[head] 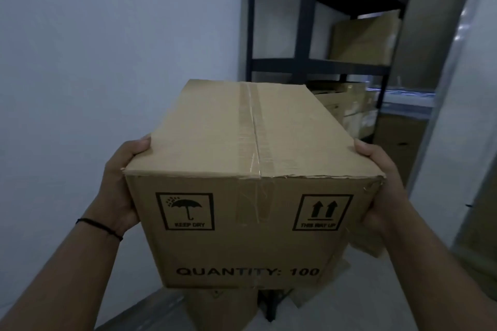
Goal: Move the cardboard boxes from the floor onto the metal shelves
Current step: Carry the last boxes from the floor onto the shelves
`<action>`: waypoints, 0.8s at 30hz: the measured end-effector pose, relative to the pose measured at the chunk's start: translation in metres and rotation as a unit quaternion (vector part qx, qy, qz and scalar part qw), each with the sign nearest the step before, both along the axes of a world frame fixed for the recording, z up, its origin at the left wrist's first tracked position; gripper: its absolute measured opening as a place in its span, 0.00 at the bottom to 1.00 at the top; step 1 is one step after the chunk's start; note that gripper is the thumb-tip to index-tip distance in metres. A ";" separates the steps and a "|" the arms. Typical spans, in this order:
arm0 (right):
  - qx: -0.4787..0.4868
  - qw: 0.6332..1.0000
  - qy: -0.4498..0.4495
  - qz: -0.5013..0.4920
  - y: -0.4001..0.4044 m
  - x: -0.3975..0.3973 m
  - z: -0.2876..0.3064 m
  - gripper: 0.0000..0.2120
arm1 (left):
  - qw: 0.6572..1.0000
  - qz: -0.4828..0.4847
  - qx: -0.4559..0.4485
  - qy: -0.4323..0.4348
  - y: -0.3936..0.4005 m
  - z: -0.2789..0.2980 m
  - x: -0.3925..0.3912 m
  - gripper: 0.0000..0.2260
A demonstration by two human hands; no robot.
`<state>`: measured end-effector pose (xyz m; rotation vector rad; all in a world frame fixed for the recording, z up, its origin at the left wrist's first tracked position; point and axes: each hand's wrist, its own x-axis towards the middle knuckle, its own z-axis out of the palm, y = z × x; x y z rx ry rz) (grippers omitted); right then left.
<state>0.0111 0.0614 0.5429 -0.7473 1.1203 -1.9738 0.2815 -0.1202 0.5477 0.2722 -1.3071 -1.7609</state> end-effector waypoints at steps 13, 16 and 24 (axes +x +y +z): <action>-0.020 0.982 0.024 -0.185 0.237 -0.118 0.017 0.17 | 0.986 -0.164 0.026 0.008 0.146 0.010 -0.209 0.17; -0.009 0.977 0.018 -0.212 0.279 -0.143 0.022 0.20 | 0.983 -0.180 0.039 0.009 0.179 0.012 -0.245 0.23; -0.010 0.972 0.019 -0.235 0.375 -0.198 0.036 0.20 | 0.975 -0.223 0.015 0.005 0.264 0.023 -0.330 0.21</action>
